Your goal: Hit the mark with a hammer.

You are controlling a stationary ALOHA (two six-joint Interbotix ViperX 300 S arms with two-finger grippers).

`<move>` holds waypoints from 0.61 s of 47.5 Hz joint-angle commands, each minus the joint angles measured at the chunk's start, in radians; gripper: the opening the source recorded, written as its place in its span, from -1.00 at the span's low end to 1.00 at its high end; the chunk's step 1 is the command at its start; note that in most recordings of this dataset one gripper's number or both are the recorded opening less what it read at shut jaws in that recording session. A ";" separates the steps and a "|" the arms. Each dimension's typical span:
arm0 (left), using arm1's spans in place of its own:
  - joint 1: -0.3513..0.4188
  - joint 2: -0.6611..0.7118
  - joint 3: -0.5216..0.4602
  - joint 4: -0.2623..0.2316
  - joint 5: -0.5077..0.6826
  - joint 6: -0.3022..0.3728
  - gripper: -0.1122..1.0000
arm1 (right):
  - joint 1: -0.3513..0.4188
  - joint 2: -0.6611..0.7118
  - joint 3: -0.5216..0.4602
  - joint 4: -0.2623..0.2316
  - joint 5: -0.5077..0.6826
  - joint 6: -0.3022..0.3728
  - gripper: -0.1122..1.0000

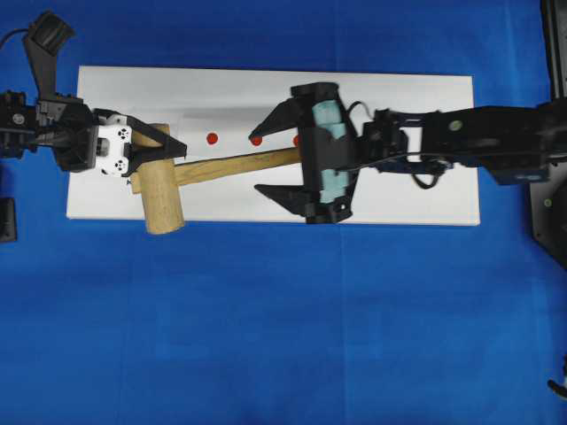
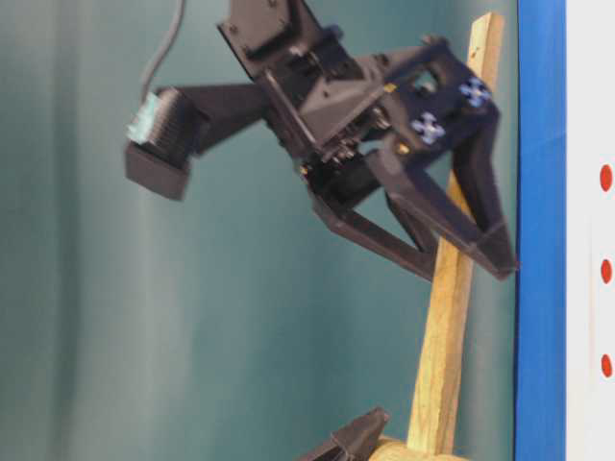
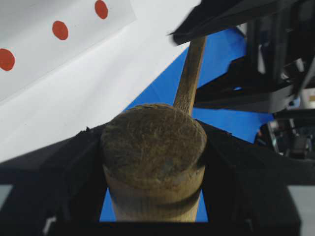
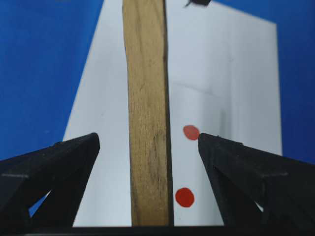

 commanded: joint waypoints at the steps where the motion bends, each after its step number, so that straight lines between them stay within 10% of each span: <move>1: -0.006 -0.018 -0.023 0.003 -0.009 -0.002 0.01 | -0.003 -0.005 -0.032 -0.005 -0.003 -0.003 0.82; 9: -0.008 -0.018 -0.025 0.002 -0.011 -0.003 0.01 | -0.003 -0.005 -0.035 -0.011 -0.008 -0.015 0.60; 21: -0.008 -0.018 -0.025 0.002 -0.008 -0.002 0.01 | -0.006 -0.005 -0.034 -0.011 0.003 -0.017 -0.61; 29: -0.008 -0.015 -0.026 0.002 -0.026 0.003 0.01 | -0.006 -0.005 -0.035 -0.011 0.003 -0.015 -0.66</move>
